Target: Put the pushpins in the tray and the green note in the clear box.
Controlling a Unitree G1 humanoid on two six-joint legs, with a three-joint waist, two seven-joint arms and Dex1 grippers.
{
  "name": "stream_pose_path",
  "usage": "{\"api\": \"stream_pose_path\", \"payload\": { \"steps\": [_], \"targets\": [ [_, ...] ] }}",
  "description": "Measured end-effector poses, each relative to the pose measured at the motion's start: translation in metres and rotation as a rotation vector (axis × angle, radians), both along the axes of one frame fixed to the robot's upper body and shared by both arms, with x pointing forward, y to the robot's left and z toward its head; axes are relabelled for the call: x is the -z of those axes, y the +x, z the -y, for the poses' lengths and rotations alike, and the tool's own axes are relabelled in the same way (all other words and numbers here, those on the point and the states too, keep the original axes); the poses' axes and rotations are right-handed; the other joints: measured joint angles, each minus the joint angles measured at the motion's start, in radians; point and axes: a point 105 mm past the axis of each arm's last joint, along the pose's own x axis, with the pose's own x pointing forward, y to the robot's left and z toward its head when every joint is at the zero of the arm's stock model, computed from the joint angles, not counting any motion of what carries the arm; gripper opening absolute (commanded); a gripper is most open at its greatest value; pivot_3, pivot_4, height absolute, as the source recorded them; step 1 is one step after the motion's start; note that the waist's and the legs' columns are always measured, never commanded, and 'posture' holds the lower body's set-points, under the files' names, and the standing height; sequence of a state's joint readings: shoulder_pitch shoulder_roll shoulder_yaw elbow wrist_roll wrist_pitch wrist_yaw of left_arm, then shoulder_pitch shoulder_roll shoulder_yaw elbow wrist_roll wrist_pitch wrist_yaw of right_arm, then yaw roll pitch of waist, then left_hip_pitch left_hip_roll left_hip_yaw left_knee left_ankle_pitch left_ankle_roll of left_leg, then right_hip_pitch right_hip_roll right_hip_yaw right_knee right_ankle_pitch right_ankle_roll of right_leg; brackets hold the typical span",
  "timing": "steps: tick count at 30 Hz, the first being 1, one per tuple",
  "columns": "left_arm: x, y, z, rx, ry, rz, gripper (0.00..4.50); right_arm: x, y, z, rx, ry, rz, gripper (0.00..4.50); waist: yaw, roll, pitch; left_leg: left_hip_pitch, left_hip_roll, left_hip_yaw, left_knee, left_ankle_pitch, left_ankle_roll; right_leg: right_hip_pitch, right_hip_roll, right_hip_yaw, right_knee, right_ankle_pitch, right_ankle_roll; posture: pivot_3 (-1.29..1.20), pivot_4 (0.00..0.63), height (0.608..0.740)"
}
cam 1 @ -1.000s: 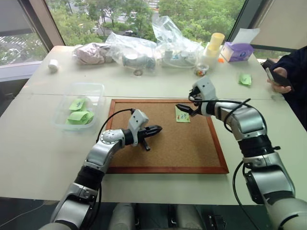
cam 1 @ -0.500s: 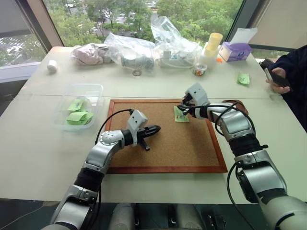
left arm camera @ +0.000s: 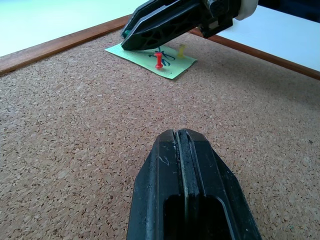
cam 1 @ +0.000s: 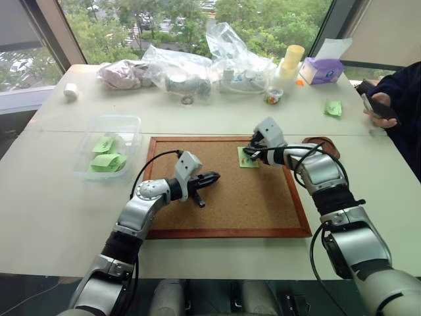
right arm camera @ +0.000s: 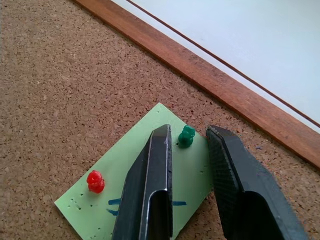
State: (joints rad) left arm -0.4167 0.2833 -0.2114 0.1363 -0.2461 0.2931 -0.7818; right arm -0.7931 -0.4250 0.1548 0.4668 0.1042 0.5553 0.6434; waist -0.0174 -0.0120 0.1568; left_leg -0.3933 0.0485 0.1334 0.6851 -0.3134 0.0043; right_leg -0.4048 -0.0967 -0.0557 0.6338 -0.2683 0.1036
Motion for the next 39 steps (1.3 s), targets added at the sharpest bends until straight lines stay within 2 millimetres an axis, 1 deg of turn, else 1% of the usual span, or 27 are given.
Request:
{"api": "stream_pose_path", "payload": {
  "steps": [1,2,9,13,14,16,19,23,26,28,30,31,34,37,39],
  "targets": [
    [0.0,0.0,0.0,-0.001,0.001,0.0,0.0,0.001,0.0,-0.001,0.002,0.01,-0.003,0.21,0.0,0.0,0.0,0.0,0.0,0.0,0.0,0.0,0.0,0.0,0.0,0.0,0.0,0.0,0.0,0.0,0.15,0.74],
    [0.0,0.0,0.0,0.0,0.002,0.001,0.0,0.001,0.0,-0.001,0.005,0.015,-0.003,0.09,0.0,0.0,0.0,0.0,0.0,0.0,0.0,0.0,0.0,0.0,0.0,0.0,0.0,0.0,0.0,0.0,0.15,0.74],
    [0.001,0.0,0.0,-0.008,0.01,0.0,0.0,0.0,0.0,-0.001,0.007,0.023,-0.006,0.09,0.0,0.0,0.0,0.0,0.0,0.0,0.0,0.0,0.0,0.0,0.0,0.0,0.0,0.0,0.0,0.0,0.15,0.74],
    [0.002,-0.001,0.001,-0.014,0.015,-0.006,0.0,-0.002,-0.005,0.002,0.013,0.025,-0.002,0.09,0.001,0.001,0.0,0.0,0.001,0.0,0.0,0.0,0.0,0.0,0.0,0.0,0.0,0.0,0.0,0.0,0.15,0.74],
    [0.002,-0.001,0.001,-0.014,0.019,-0.008,0.0,-0.004,-0.007,0.002,0.015,0.032,0.001,0.09,0.002,0.001,0.0,0.0,0.001,0.0,0.0,0.0,0.0,0.0,0.0,0.0,0.0,0.0,0.0,0.0,0.15,0.74],
    [0.003,-0.001,0.001,-0.017,0.023,-0.008,0.0,-0.018,-0.011,0.005,0.013,0.042,0.031,0.09,0.002,0.001,0.0,0.0,0.001,0.0,0.0,0.0,0.0,0.0,0.0,0.0,0.0,0.0,0.0,0.0,0.15,0.74],
    [0.003,0.0,-0.001,-0.023,0.025,-0.014,0.0,-0.032,-0.015,0.008,0.027,0.058,0.062,0.09,0.001,0.003,-0.002,0.001,0.001,0.0,0.0,0.0,0.0,0.0,0.0,0.0,0.0,0.0,0.0,0.0,0.15,0.74],
    [0.004,0.0,-0.001,-0.024,0.027,-0.02,0.0,-0.052,-0.017,0.025,0.1,0.076,0.111,0.09,0.001,0.004,-0.002,0.001,0.001,0.0,0.0,0.0,0.0,0.0,0.0,0.0,0.0,0.0,0.0,0.0,0.15,0.74],
    [0.004,0.0,-0.001,-0.024,0.027,-0.021,0.0,-0.06,-0.017,0.037,0.177,0.101,0.133,0.09,0.001,0.004,-0.002,0.001,0.001,0.0,0.0,0.0,0.0,0.0,0.0,0.0,0.0,0.0,0.0,0.0,0.15,0.74],
    [0.004,0.0,0.0,-0.023,0.026,-0.02,0.0,-0.064,-0.016,0.052,0.266,0.121,0.147,0.09,0.002,0.005,-0.002,0.001,0.001,0.0,0.0,0.0,0.0,0.0,0.0,0.0,0.0,0.0,0.0,0.0,0.15,0.74],
    [0.004,0.0,0.001,-0.021,0.026,-0.02,0.0,-0.067,-0.015,0.072,0.38,0.131,0.172,0.09,0.002,0.005,-0.002,0.001,0.001,0.0,0.0,0.0,0.0,0.0,0.0,0.0,0.0,0.0,0.0,0.0,0.15,0.74],
    [0.004,0.0,0.001,-0.021,0.026,-0.02,0.0,-0.069,-0.015,0.087,0.461,0.132,0.193,0.09,0.002,0.005,-0.002,0.001,0.001,0.0,0.0,0.0,0.0,0.0,0.0,0.0,0.0,0.0,0.0,0.0,0.15,0.74],
    [0.005,0.0,0.0,-0.022,0.032,-0.021,0.0,-0.072,-0.017,0.116,0.636,0.135,0.231,0.09,0.001,0.007,-0.004,0.001,0.001,0.0,0.0,0.0,0.0,0.0,0.0,0.0,0.0,0.0,0.0,0.0,0.15,0.74],
    [0.006,0.0,0.0,-0.021,0.037,-0.024,0.0,-0.071,-0.02,0.136,0.783,0.163,0.24,0.09,0.001,0.011,-0.006,0.001,0.0,0.0,-0.001,0.0,0.0,0.0,0.0,0.0,0.0,0.0,0.0,0.0,0.15,0.74],
    [0.006,0.0,0.0,-0.021,0.041,-0.023,0.0,-0.065,-0.023,0.143,0.85,0.202,0.214,0.09,0.0,0.012,-0.007,0.001,0.0,0.0,-0.001,0.0,0.0,0.0,0.0,0.0,0.0,0.0,0.0,0.0,0.15,0.74]
  ]
}}
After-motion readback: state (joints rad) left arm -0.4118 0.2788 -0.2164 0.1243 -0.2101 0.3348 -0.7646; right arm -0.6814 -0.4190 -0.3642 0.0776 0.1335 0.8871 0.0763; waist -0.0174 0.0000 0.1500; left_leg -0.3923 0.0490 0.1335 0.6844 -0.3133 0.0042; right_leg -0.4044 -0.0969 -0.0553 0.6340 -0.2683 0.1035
